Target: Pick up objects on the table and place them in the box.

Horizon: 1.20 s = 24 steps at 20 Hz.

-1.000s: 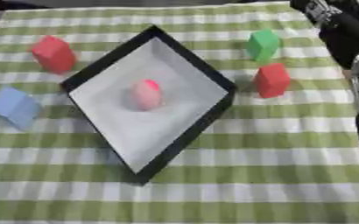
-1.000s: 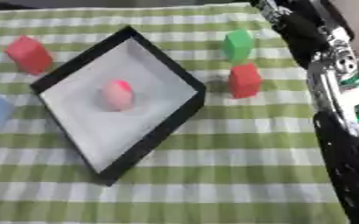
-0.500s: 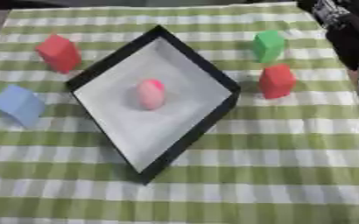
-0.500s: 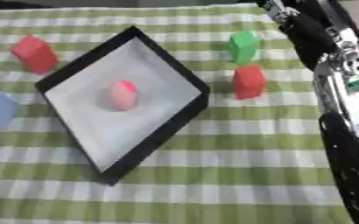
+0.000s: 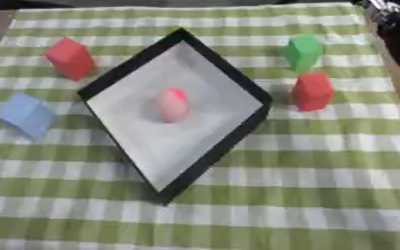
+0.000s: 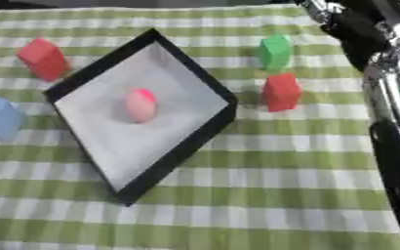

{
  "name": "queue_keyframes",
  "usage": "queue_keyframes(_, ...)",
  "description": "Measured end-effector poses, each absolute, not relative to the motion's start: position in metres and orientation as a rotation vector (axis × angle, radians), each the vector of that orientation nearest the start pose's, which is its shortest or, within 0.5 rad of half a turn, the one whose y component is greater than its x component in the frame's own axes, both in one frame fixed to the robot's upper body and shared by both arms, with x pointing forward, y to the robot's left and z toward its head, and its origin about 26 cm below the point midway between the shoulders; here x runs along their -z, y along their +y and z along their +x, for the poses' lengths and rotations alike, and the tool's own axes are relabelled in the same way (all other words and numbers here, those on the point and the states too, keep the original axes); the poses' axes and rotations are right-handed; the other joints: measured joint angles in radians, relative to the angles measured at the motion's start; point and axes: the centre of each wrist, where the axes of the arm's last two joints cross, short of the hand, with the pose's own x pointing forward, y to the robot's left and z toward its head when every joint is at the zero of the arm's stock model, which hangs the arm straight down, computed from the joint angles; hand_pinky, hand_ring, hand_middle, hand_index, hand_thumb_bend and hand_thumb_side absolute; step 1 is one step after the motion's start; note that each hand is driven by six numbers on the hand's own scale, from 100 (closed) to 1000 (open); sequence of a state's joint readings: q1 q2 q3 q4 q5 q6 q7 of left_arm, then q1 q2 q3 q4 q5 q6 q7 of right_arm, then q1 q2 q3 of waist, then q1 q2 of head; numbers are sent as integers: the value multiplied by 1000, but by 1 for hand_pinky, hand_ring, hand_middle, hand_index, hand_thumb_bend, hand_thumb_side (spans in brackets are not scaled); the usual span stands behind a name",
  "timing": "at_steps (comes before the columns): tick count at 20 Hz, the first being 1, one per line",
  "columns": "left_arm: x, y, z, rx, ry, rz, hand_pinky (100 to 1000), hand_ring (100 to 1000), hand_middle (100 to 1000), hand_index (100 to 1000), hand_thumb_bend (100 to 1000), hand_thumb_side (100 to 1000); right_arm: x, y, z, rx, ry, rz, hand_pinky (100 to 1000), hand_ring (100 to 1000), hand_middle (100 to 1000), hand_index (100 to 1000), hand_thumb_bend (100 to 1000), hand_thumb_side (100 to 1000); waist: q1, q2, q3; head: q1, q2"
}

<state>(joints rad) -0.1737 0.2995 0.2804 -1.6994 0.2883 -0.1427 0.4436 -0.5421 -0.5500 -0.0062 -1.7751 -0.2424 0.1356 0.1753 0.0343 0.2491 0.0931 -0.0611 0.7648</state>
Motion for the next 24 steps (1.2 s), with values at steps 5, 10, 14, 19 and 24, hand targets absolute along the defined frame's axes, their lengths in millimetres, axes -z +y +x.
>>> queue_keyframes(5,-108,366,304,-585,-2009,446,795,860,769,869,361,727,-287,-305,349,-843,-2070,-127,958,877,902,896,417,380,-2,-6,-6,-1,-1)
queue_keyframes(10,-108,370,302,-572,-2008,465,795,860,769,869,360,729,-315,-314,345,-1092,-2019,-227,940,875,895,896,500,355,-12,-12,-12,-2,-1)
queue_keyframes(14,-108,371,301,-563,-2007,477,796,861,770,869,357,732,-333,-318,339,-1295,-1951,-307,927,873,888,891,555,338,-18,-12,-13,6,-1)
queue_keyframes(19,-108,373,300,-557,-2007,482,795,861,769,868,354,735,-342,-316,329,-1548,-1843,-345,915,869,880,874,682,290,-26,-12,-14,15,-1)
queue_keyframes(24,-109,374,300,-544,-2007,489,795,862,770,867,352,735,-348,-307,317,-1772,-1777,-345,904,863,871,854,624,228,-32,-12,-14,14,0)
